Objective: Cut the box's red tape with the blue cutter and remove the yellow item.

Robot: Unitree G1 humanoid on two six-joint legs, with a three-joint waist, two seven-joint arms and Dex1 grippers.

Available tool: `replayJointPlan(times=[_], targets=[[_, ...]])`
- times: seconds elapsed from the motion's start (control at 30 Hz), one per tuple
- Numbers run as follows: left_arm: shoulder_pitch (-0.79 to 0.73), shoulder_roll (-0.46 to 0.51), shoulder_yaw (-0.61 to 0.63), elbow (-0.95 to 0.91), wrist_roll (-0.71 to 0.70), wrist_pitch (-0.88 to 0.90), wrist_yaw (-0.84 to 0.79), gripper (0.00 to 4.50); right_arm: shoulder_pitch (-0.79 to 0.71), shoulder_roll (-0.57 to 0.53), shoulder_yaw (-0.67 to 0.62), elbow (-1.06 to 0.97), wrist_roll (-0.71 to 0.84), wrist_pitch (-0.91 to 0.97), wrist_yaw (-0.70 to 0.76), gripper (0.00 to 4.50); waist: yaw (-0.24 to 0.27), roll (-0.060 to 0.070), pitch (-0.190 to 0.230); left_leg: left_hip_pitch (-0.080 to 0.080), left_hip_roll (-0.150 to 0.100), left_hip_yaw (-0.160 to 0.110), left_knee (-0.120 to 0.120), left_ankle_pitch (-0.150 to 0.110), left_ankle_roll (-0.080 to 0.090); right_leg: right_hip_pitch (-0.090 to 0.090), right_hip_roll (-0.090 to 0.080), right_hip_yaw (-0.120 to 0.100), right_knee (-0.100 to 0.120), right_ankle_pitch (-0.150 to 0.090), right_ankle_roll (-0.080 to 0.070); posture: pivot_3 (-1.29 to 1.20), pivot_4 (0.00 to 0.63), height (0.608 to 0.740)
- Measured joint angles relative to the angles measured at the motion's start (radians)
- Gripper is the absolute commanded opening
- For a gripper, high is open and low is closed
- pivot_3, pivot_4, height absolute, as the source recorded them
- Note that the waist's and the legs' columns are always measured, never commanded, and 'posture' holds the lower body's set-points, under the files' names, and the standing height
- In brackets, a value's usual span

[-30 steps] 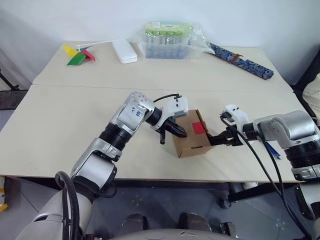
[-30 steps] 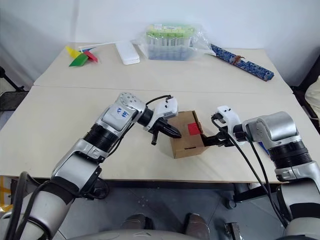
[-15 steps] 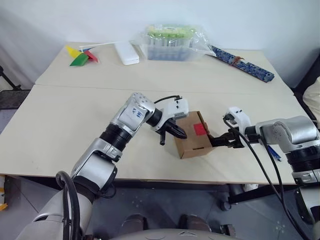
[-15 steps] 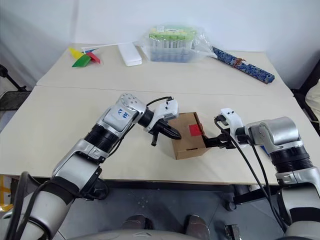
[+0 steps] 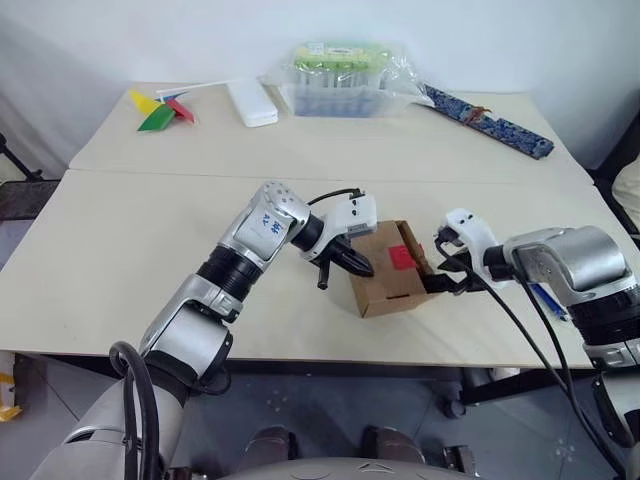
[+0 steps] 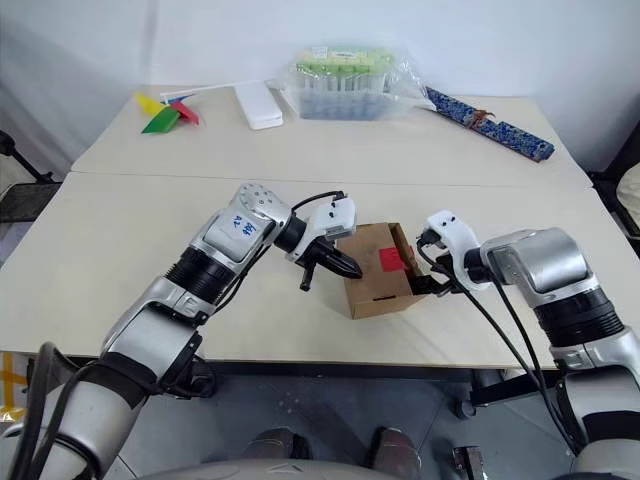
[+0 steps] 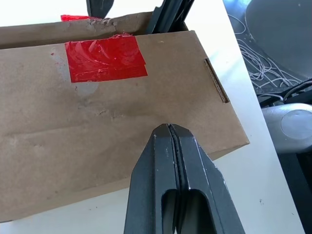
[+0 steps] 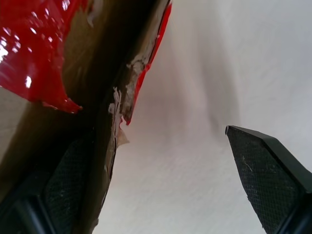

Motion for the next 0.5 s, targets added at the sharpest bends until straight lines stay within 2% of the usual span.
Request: replayJointPlan(times=[0.3, 0.5], targets=[[-0.004, -0.006, -0.002, 0.022, 0.000, -0.008, 0.004, 0.00, 0.014, 0.001, 0.004, 0.098, -0.032, -0.091, 0.039, 4.47, 0.000, -0.002, -0.001, 0.003, 0.000, -0.001, 0.000, 0.000, 0.001, 0.005, 0.000, 0.000, -0.002, 0.000, 0.000, 0.00, 0.150, 0.740], [-0.004, -0.004, -0.005, 0.020, 0.000, -0.007, 0.001, 0.00, 0.031, -0.012, 0.005, 0.170, -0.117, -0.173, 0.045, 4.47, 0.000, -0.004, -0.002, 0.004, 0.000, -0.002, 0.000, -0.001, 0.001, 0.005, 0.000, 0.000, -0.002, 0.000, 0.000, 0.00, 0.150, 0.740]])
